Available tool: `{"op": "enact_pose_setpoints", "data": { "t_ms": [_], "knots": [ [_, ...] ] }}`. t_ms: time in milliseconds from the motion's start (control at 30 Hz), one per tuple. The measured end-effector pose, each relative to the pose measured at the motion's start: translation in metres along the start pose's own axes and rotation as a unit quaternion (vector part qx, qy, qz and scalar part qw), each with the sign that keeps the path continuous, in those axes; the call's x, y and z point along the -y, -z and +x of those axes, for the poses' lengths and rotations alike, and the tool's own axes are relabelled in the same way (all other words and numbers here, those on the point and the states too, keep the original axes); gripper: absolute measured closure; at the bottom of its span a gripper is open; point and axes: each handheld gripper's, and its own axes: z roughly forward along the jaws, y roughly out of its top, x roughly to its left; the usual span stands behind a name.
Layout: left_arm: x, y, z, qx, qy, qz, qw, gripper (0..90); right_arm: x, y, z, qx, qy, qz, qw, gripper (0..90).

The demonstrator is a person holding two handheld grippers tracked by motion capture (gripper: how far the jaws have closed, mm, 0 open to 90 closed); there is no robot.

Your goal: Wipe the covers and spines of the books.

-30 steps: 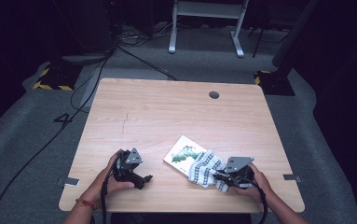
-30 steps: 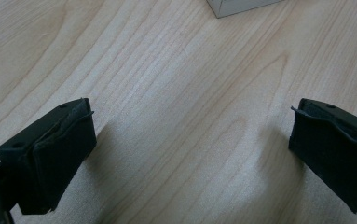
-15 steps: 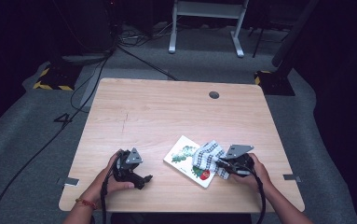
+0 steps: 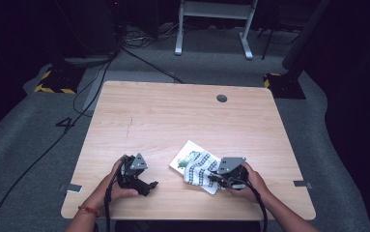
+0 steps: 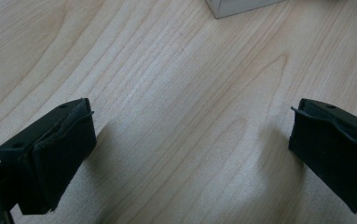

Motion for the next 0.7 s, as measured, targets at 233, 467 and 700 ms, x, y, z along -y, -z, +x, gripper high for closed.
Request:
{"op": "enact_pose_setpoints", "data": {
  "t_ms": [233, 467, 700],
  "knots": [
    [0.0, 0.0, 0.0, 0.0, 0.0, 0.0, 1.0, 0.4, 0.016, 0.015, 0.001, -0.007, -0.012, 0.014, 0.9998, 81.7],
    [0.0, 0.0, 0.0, 0.0, 0.0, 0.0, 1.0, 0.4, 0.013, 0.007, -0.025, 0.023, -0.05, 0.013, 0.9984, 81.5],
    [0.0, 0.0, 0.0, 0.0, 0.0, 0.0, 1.0, 0.4, -0.001, -0.008, -0.035, 0.003, -0.061, 0.013, 0.998, 81.2]
  ]
}}
